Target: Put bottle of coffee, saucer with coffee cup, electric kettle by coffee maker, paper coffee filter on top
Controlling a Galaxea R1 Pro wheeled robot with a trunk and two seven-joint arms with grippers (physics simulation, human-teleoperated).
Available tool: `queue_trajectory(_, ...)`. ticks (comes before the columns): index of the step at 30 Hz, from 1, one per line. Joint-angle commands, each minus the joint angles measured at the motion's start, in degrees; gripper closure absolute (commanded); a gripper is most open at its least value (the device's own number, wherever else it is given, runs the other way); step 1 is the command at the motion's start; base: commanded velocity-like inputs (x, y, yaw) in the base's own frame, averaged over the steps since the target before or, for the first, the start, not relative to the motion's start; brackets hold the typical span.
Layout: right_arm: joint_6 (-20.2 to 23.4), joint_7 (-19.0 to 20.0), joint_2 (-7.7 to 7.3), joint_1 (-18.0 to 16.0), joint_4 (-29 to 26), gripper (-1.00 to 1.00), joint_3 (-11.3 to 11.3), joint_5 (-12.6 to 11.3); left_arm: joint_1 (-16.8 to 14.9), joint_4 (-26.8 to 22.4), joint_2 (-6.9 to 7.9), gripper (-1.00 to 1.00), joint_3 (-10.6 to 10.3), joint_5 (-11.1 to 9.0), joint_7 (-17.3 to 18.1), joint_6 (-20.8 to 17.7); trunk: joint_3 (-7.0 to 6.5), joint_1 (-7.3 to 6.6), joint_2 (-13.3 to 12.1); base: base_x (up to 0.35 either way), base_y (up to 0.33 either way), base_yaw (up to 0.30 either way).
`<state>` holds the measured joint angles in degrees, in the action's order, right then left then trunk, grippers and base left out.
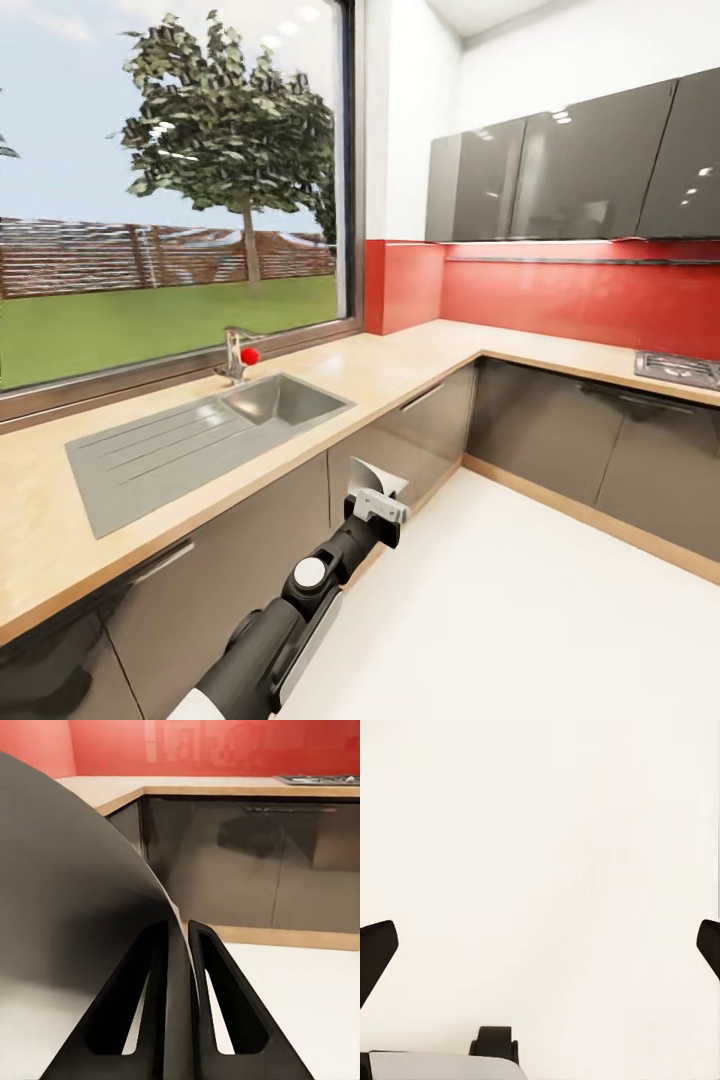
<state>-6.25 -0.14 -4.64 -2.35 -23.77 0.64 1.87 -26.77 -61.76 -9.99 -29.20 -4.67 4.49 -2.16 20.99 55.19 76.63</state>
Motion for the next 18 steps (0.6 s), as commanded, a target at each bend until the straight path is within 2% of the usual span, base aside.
queue_trajectory(1, -0.17, -0.02, -0.02, -0.05, 0.04, -1.00, 0.06, 0.20, -0.04, -0.03, -0.01, 1.00, 0.00, -0.31, 0.16, -0.21, 0.07, 0.03, 0.03, 0.257, -0.213, 0.091)
queue_trajectory(7, -0.17, -0.04, -0.02, -0.07, 0.04, -1.00, 0.06, 0.23, -0.04, -0.03, -0.01, 1.00, 0.02, -0.34, 0.17, -0.21, 0.07, 0.03, 0.03, 0.194, -0.167, 0.195)
queue_trajectory(18, -0.17, -0.12, 0.02, -0.03, 0.04, -1.00, 0.06, 0.23, -0.04, -0.03, -0.01, 1.00, 0.02, -0.34, 0.17, -0.21, 0.07, 0.03, 0.03, 0.016, -0.015, 0.268)
